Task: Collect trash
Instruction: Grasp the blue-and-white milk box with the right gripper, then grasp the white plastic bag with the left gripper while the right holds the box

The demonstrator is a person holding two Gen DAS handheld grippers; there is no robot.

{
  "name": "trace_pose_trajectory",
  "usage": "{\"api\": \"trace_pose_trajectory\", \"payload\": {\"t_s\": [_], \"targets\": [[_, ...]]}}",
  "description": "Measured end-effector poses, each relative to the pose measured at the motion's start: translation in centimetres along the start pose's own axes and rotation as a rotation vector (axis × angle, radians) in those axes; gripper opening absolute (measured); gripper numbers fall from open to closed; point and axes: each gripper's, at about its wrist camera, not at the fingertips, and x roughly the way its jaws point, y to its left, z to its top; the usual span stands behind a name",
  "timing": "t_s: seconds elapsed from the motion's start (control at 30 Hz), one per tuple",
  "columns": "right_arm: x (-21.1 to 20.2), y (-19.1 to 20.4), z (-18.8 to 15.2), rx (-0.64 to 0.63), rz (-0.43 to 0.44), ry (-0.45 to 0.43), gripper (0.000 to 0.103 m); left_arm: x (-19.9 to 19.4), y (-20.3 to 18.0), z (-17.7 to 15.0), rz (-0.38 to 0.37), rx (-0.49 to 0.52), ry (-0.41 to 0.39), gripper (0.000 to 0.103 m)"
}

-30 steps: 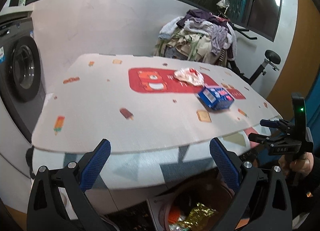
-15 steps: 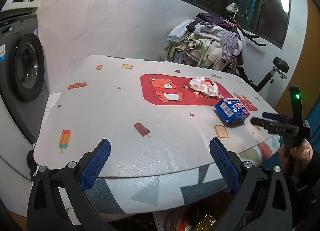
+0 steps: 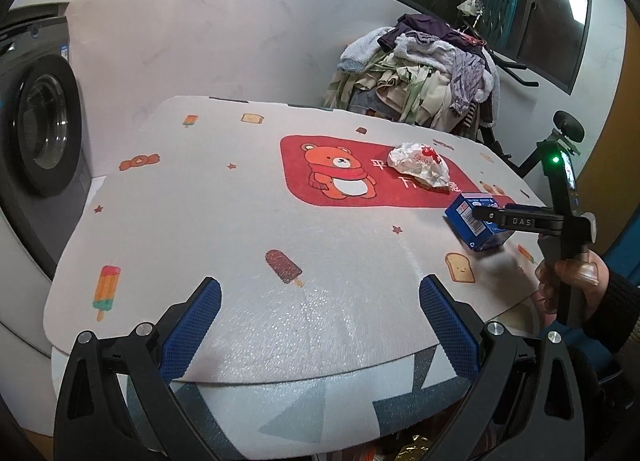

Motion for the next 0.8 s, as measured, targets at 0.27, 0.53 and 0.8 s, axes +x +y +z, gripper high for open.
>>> {"api": "trace_pose_trajectory", "payload": {"t_s": [0.27, 0.53, 0.8], "targets": [[0.6, -0.4, -0.8, -0.011, 0.065, -0.013, 0.081, 2.3, -1.2, 1.4, -0.041, 0.003, 0.021, 0.097], [-2.4, -2.4, -1.0, -0.065, 0.020, -0.161, 0.081, 7.2, -5.8, 5.8, -0.149, 0.107, 0.052, 0.097], [-1.2, -5.6, -0.5, -0.012, -0.062, -0.206, 0.081, 15.1, -9.4, 12.1, -0.214, 0.098, 0.128, 0.083]]}}
